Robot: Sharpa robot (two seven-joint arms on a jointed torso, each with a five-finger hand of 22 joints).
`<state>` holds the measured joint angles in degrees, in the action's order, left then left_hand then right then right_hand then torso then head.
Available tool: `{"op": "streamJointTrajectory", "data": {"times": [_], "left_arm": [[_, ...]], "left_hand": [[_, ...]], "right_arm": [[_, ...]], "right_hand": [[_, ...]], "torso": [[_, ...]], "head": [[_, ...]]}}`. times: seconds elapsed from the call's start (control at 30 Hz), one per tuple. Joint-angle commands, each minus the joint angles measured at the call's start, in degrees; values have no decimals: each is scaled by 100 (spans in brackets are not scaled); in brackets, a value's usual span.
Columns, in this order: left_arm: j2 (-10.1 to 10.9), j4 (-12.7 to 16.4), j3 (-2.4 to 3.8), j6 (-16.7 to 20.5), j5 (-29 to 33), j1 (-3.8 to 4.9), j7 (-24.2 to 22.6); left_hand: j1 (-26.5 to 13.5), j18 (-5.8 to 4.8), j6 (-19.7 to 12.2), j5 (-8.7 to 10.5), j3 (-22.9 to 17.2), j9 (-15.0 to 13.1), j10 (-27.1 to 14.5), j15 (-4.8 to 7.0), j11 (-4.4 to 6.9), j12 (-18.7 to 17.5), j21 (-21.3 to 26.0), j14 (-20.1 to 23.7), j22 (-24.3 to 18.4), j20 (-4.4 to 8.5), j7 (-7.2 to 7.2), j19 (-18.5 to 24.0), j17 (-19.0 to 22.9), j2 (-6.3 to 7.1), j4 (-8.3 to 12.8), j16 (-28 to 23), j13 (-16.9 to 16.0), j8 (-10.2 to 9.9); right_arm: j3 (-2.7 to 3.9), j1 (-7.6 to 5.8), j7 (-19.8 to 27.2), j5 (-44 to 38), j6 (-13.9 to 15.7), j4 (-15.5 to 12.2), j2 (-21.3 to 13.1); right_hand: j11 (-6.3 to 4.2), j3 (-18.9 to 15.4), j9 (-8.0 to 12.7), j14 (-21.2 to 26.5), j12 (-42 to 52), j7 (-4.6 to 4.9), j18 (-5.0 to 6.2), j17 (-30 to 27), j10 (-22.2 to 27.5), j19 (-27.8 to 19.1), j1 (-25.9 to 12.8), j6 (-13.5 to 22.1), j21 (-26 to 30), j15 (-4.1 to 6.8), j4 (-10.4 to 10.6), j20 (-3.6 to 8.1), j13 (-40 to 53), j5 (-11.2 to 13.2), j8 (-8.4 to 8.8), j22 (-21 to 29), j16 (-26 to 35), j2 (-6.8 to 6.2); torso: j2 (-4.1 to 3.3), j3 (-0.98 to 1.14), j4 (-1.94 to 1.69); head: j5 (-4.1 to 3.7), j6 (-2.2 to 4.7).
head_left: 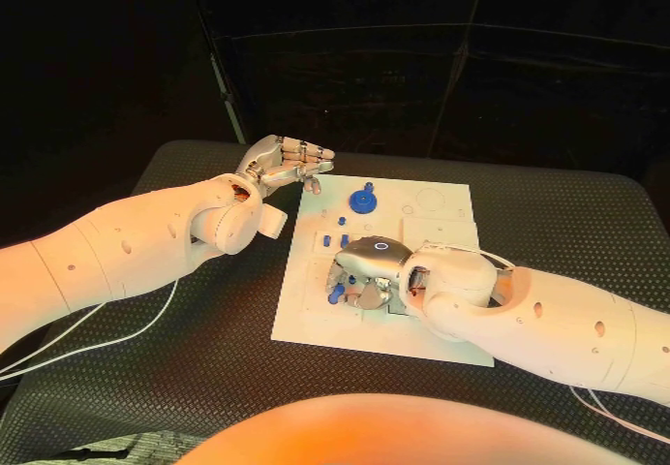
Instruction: Assemble the parts on the task board
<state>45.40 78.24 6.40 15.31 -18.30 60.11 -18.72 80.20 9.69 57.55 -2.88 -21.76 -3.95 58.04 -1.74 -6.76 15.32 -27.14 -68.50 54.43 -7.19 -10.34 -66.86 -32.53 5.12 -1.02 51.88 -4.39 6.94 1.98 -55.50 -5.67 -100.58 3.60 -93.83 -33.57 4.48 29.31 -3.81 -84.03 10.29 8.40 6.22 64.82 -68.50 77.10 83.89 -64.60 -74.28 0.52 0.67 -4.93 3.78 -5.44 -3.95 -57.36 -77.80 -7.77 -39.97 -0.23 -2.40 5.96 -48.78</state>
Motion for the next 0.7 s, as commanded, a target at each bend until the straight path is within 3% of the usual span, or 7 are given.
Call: {"op": "streamJointTrajectory", "data": {"times": [0.03,0.2,0.33,0.47,0.7], "left_arm": [[0,10,7,-56,23,9,-25],[2,10,7,-58,23,9,-22],[2,11,7,-65,23,9,-18],[1,7,7,-70,23,9,-12],[1,6,7,-86,23,9,0]], "left_hand": [[-18,75,-12,-26,-19,5,-39,-4,-5,36,35,38,-7,-24,-20,22,6,-31,1,-21,2,16],[-18,75,-12,-26,-19,5,-39,-4,-5,36,35,38,-7,-24,-20,22,6,-31,1,-21,2,16],[-18,75,-12,-26,-19,5,-39,-4,-5,36,35,38,-7,-24,-20,22,6,-31,1,-21,2,16],[-22,75,-15,-25,-17,5,-41,-5,-6,40,38,39,-10,-25,-22,22,8,-31,0,-21,2,16],[-22,75,-15,-25,-17,5,-41,-5,-6,40,38,39,-10,-25,-22,22,8,-31,0,-21,2,16]], "right_arm": [[-51,25,-83,-124,-137,17,9],[-66,25,-43,-136,-6,31,35],[-71,25,69,-40,166,38,57],[-72,25,167,33,328,37,60],[-73,25,281,112,563,32,50]], "right_hand": [[-37,42,-6,-165,16,9,-30,-3,-81,23,-29,-32,-16,22,3,-15,6,-14,15,3,-25,5],[-6,47,10,-154,-65,40,-27,-33,12,-2,-157,74,-9,-4,-12,-31,-8,-43,46,23,-11,-53],[94,-50,18,-130,-256,116,-15,-113,305,-57,-428,315,36,-83,32,-95,-24,-244,48,112,30,-229],[119,-172,17,-115,-344,89,0,-160,504,-93,-577,493,71,-108,52,-131,-21,-320,48,173,54,-330],[126,-308,16,-109,-373,59,18,-170,731,-141,-613,727,125,-114,12,-147,-13,-337,48,265,58,-346]], "torso": [[-3,0,5],[1,-1,-1],[-1,1,-6],[0,3,0],[0,2,5]], "head": [[0,-2],[-2,-4],[1,-8],[10,-10],[13,-10]]}}
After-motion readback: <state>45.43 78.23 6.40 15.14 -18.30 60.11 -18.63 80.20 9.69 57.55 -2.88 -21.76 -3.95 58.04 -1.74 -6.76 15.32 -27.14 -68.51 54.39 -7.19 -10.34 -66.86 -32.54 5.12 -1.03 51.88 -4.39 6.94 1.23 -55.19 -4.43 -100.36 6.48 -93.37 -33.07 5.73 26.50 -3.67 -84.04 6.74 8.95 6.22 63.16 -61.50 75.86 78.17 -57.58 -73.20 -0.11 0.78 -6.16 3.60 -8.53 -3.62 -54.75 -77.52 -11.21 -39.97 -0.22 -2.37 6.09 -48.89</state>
